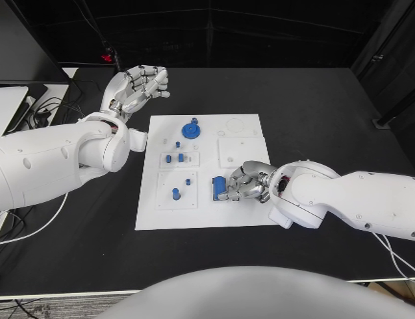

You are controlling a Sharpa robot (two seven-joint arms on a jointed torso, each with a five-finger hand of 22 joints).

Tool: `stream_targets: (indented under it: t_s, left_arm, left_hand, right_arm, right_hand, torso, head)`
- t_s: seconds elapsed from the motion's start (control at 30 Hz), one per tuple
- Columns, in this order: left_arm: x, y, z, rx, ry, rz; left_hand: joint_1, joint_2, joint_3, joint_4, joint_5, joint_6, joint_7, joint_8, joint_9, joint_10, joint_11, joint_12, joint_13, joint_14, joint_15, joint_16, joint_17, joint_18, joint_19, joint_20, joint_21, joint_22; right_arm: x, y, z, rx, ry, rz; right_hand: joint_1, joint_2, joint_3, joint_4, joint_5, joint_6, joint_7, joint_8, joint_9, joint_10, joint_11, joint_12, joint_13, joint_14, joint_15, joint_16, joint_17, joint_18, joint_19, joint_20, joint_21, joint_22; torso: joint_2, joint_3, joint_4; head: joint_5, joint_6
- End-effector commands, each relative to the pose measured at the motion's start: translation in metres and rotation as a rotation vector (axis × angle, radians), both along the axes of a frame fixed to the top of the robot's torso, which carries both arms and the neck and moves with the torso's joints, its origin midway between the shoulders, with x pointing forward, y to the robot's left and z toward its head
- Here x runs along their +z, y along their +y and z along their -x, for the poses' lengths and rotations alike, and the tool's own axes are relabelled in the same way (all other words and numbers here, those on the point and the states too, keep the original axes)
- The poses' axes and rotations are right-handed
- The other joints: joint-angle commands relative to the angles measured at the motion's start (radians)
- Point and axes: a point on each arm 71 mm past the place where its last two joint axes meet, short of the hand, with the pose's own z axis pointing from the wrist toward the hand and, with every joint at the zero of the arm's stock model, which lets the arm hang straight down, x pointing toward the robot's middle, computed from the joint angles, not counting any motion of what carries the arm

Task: Assemble the parts on the task board

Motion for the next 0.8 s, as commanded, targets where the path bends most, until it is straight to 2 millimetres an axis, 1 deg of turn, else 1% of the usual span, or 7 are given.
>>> stream_targets:
  t_s: [0.03,0.37,0.47,0.67,0.8]
  left_arm:
    - [0.0022,-0.0010,0.0001,-0.010,-0.015,0.009]
    - [0.0020,-0.0010,0.0001,-0.011,-0.014,0.009]
    - [0.0020,-0.0008,0.0001,-0.010,-0.014,0.009]
    - [0.0018,-0.0007,0.0000,-0.009,-0.012,0.008]
    - [0.0017,-0.0001,-0.0001,-0.008,-0.012,0.008]
  left_hand:
    - [-0.001,0.010,-0.006,0.002,0.002,-0.007,0.114,0.006,-0.001,-0.005,-0.002,0.005,-0.001,-0.007,0.000,0.005,-0.001,0.003,0.007,0.002,0.007,-0.001]
    - [-0.001,0.011,-0.007,0.002,0.003,-0.007,0.114,0.006,-0.001,-0.005,-0.002,0.005,-0.001,-0.007,0.000,0.005,-0.002,0.003,0.007,0.002,0.007,-0.002]
    - [-0.001,0.011,-0.007,0.002,0.003,-0.007,0.114,0.006,-0.001,-0.005,-0.002,0.005,-0.001,-0.007,0.000,0.005,-0.002,0.003,0.007,0.002,0.007,-0.002]
    - [0.000,0.011,-0.007,0.002,0.004,-0.008,0.113,0.006,-0.001,-0.005,-0.002,0.006,-0.001,-0.007,0.000,0.006,-0.002,0.003,0.007,0.002,0.007,-0.002]
    - [0.000,0.011,-0.007,0.002,0.004,-0.008,0.113,0.006,-0.001,-0.005,-0.002,0.006,-0.001,-0.007,0.000,0.006,-0.002,0.003,0.007,0.002,0.007,-0.002]
  right_arm:
    - [0.0005,0.0004,-0.0011,0.006,-0.003,0.008]
    - [0.0000,0.0006,-0.0014,0.012,-0.002,0.008]
    - [0.0001,0.0004,-0.0013,0.013,-0.003,0.007]
    - [0.0015,-0.0001,-0.0005,0.017,-0.015,-0.007]
    - [0.0068,-0.0050,-0.0003,-0.007,-0.060,-0.063]
  right_hand:
    - [0.022,0.005,0.009,-0.001,0.006,-0.005,-0.005,-0.006,0.001,0.106,-0.007,-0.007,0.256,0.102,-0.007,0.002,0.263,-0.007,0.104,-0.007,0.003,0.263]
    - [0.051,-0.009,0.021,-0.017,0.008,-0.004,-0.004,-0.017,0.006,0.106,-0.006,-0.007,0.256,0.102,-0.007,0.002,0.263,-0.007,0.104,-0.008,0.003,0.263]
    - [0.062,-0.016,0.026,-0.024,0.007,-0.003,-0.003,-0.021,0.007,0.106,-0.006,-0.007,0.256,0.102,-0.006,0.002,0.263,-0.007,0.104,-0.008,0.003,0.263]
    - [0.070,-0.043,0.024,-0.034,-0.006,-0.001,0.001,-0.028,0.011,0.106,-0.003,-0.007,0.256,0.102,-0.005,0.002,0.263,-0.007,0.104,-0.007,0.003,0.263]
    - [0.048,-0.066,0.010,-0.023,-0.013,-0.003,0.006,-0.038,0.012,0.106,0.002,-0.007,0.256,0.102,-0.002,0.002,0.263,-0.007,0.104,-0.004,0.003,0.263]
  torso:
    - [0.000,-0.0003,-0.0007]
    - [0.000,-0.0001,-0.0002]
    - [0.000,-0.0004,-0.0004]
    - [0.000,-0.0002,-0.0001]
    - [-0.001,0.0002,-0.0009]
  head:
    - [-0.001,0.000]
    - [-0.004,0.000]
    - [-0.004,0.000]
    - [-0.004,0.000]
    - [-0.004,0.000]
